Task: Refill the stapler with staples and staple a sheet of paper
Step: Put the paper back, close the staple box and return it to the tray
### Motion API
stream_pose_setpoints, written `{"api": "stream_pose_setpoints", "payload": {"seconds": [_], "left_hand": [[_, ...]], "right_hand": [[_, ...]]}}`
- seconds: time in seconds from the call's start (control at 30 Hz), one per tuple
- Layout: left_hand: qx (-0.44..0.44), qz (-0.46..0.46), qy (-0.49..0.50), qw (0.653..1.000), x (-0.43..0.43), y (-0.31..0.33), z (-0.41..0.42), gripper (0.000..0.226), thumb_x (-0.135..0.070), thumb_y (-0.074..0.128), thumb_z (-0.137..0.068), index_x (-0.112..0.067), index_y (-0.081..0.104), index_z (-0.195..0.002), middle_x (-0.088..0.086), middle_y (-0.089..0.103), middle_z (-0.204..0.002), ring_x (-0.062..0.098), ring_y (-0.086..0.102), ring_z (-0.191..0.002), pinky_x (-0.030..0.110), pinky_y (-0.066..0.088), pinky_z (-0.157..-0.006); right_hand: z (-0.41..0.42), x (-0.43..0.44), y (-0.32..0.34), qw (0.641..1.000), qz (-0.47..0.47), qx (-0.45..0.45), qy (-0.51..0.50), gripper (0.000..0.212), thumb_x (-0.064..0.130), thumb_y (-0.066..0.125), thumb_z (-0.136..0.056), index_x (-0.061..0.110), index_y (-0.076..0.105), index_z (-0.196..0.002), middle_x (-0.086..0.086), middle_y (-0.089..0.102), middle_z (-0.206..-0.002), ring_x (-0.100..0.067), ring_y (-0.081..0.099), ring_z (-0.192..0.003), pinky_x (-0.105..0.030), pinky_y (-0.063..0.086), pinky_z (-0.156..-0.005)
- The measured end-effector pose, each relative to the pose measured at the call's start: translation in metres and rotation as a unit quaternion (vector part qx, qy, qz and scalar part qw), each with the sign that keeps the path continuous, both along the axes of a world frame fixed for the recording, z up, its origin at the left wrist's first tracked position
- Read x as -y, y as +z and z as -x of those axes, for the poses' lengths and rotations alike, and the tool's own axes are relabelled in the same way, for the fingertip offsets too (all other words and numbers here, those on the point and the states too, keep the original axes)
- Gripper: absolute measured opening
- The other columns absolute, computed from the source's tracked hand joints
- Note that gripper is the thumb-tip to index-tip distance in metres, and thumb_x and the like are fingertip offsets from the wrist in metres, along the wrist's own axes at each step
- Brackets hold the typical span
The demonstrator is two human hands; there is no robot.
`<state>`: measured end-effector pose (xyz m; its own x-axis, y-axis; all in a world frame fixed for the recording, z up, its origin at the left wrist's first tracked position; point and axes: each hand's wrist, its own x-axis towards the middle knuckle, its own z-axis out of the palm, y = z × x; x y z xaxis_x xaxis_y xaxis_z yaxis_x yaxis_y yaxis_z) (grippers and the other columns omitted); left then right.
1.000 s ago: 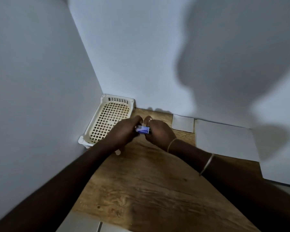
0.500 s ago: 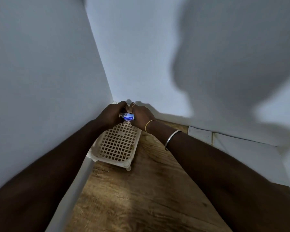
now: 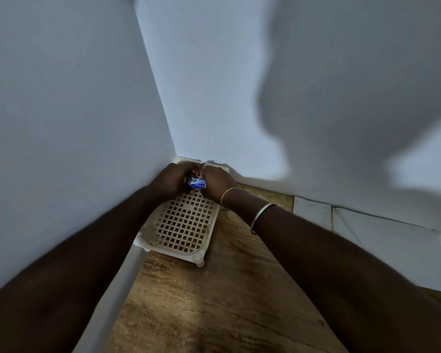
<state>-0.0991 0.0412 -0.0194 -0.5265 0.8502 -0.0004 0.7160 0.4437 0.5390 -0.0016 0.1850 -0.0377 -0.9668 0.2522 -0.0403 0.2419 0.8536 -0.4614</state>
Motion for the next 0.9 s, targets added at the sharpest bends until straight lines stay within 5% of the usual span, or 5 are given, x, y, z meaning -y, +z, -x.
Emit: {"api": "stream_pose_setpoints", "payload": {"seconds": [0.1,0.37,0.57,0.9], "left_hand": [[0.002,-0.023,0.006,1.0,0.003,0.006,-0.005,0.061,-0.01,0.088,-0.072,-0.018,0.067,-0.129,0.001,0.076,-0.115,0.011,0.067,-0.099,0.026,0.049,-0.086],[-0.024,-0.044,0.043,0.998,0.032,0.017,-0.044,0.039,-0.001,0.08,-0.075,-0.02,0.078,-0.108,0.004,0.08,-0.101,0.018,0.073,-0.091,0.033,0.054,-0.08],[-0.022,-0.005,0.042,0.999,0.052,0.003,-0.069,0.042,-0.005,0.084,-0.073,-0.018,0.077,-0.112,0.008,0.073,-0.118,0.025,0.068,-0.102,0.026,0.043,-0.085],[-0.014,0.035,0.098,0.995,0.059,-0.014,-0.075,0.036,-0.012,0.087,-0.075,-0.01,0.078,-0.11,0.014,0.072,-0.108,0.03,0.067,-0.095,0.031,0.049,-0.082]], "right_hand": [[-0.004,0.001,0.005,1.0,-0.007,-0.01,-0.009,0.022,0.026,0.065,-0.091,0.018,0.064,-0.111,-0.007,0.073,-0.111,-0.027,0.069,-0.103,-0.037,0.057,-0.083],[-0.051,0.025,0.02,0.998,0.0,-0.06,-0.031,0.01,0.024,0.071,-0.082,0.015,0.071,-0.087,-0.009,0.073,-0.09,-0.029,0.069,-0.085,-0.031,0.045,-0.063],[-0.075,0.051,0.007,0.998,0.028,-0.048,-0.009,0.024,0.023,0.072,-0.086,0.014,0.075,-0.108,-0.01,0.073,-0.111,-0.027,0.067,-0.103,-0.033,0.055,-0.085],[-0.071,0.069,-0.005,0.998,0.026,-0.038,-0.043,0.009,0.013,0.065,-0.089,0.012,0.071,-0.095,-0.01,0.07,-0.101,-0.028,0.066,-0.093,-0.035,0.055,-0.078]]}}
